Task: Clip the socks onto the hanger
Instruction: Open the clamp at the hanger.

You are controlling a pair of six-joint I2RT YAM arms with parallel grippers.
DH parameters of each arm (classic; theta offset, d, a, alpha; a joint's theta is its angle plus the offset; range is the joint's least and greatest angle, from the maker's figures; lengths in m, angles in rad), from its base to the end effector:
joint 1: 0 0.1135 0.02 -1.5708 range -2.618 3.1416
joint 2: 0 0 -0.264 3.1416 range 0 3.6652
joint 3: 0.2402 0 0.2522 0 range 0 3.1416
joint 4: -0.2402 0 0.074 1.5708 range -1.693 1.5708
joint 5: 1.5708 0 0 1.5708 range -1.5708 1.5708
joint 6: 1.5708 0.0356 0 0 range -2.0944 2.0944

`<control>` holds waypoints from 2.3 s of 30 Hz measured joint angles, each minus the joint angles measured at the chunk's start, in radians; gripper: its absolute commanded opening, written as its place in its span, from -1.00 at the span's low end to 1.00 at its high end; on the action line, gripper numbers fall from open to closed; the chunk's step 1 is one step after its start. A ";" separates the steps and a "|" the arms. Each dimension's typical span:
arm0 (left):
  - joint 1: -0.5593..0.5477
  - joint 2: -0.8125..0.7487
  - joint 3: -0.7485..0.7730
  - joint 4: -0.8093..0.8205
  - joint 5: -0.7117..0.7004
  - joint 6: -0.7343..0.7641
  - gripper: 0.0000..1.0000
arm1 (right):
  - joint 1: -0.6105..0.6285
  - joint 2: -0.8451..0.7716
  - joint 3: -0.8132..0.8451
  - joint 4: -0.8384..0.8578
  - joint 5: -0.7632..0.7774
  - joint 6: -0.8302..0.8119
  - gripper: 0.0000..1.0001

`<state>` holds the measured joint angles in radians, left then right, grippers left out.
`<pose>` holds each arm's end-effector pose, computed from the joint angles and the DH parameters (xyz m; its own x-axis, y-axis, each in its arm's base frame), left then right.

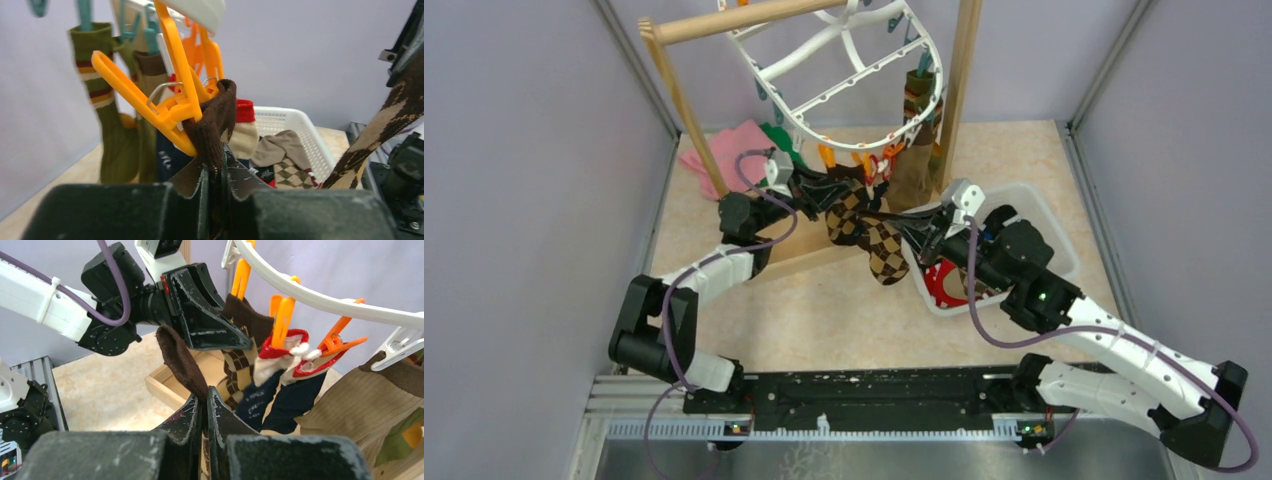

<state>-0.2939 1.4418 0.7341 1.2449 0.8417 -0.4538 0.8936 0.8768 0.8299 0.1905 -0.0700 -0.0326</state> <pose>0.2748 -0.1109 0.3117 0.0868 -0.3314 -0.9395 0.9394 0.3413 -0.0336 0.1278 0.1629 0.3806 0.1164 0.0929 -0.9889 -0.8174 0.5745 -0.0423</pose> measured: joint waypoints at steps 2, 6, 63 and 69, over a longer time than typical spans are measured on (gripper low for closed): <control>-0.057 0.014 0.027 -0.021 -0.007 0.041 -0.87 | 0.000 -0.032 0.000 -0.023 0.009 -0.007 -1.00; -0.168 0.064 0.075 -0.037 -0.033 0.111 -0.87 | 0.000 -0.119 0.000 -0.090 0.056 -0.035 -1.00; -0.438 0.428 0.047 0.220 -0.488 0.397 0.94 | -0.070 -0.049 0.021 -0.146 0.371 -0.068 -1.00; -0.390 0.280 -0.074 0.175 -0.519 0.377 0.98 | -0.151 -0.023 0.020 -0.120 0.365 -0.026 -1.00</control>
<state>-0.6842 1.7218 0.6605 1.4200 0.3229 -0.0772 0.7422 0.8536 0.8501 0.0704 0.2947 -0.0586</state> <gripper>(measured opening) 0.980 0.012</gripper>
